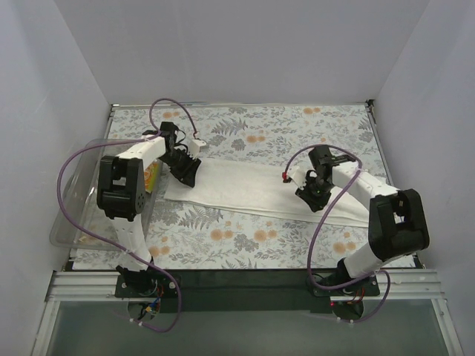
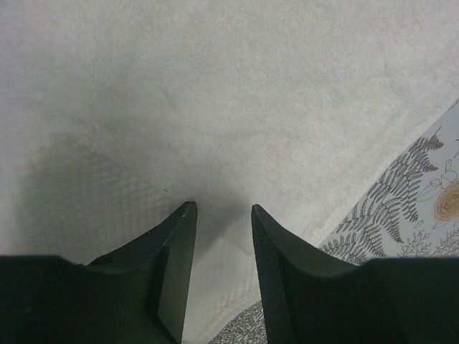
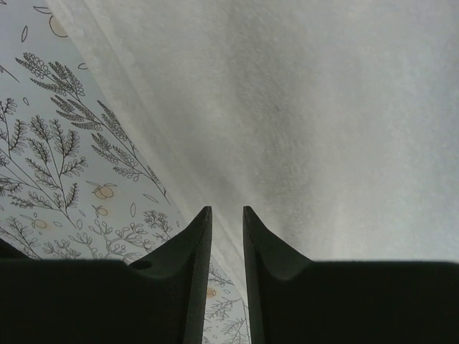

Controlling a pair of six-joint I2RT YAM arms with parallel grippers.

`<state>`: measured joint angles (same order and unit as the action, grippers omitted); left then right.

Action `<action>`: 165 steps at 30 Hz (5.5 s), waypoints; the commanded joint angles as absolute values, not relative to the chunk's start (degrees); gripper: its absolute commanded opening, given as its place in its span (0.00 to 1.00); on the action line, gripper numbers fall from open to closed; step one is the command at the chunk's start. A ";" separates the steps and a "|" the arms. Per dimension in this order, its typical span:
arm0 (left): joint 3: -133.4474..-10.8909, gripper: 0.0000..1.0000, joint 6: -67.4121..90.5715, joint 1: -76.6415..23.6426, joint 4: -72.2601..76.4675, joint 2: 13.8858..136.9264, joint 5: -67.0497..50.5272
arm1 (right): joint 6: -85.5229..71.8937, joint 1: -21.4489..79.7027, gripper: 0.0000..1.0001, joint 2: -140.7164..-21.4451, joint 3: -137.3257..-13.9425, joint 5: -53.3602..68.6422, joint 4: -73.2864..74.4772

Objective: Roll the towels
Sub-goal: Fold the towel

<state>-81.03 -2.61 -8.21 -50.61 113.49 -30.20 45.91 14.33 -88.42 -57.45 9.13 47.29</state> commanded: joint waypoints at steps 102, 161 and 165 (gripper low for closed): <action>-71.45 0.33 -4.31 -8.35 -49.21 108.19 -26.26 | 29.55 -15.90 0.46 -90.35 -65.12 -2.98 48.34; -75.76 0.98 -1.58 -8.88 -46.94 100.20 -36.47 | 20.83 -29.98 0.01 -95.46 -79.81 7.18 54.48; -76.64 0.98 -0.53 -8.79 -46.84 99.93 -36.30 | 19.07 -21.73 0.01 -91.94 -78.84 18.43 55.81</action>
<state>-74.91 -1.52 -8.75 -47.97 102.48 -34.04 19.66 -27.55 -95.35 -78.08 7.35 52.23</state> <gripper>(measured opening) 0.980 0.037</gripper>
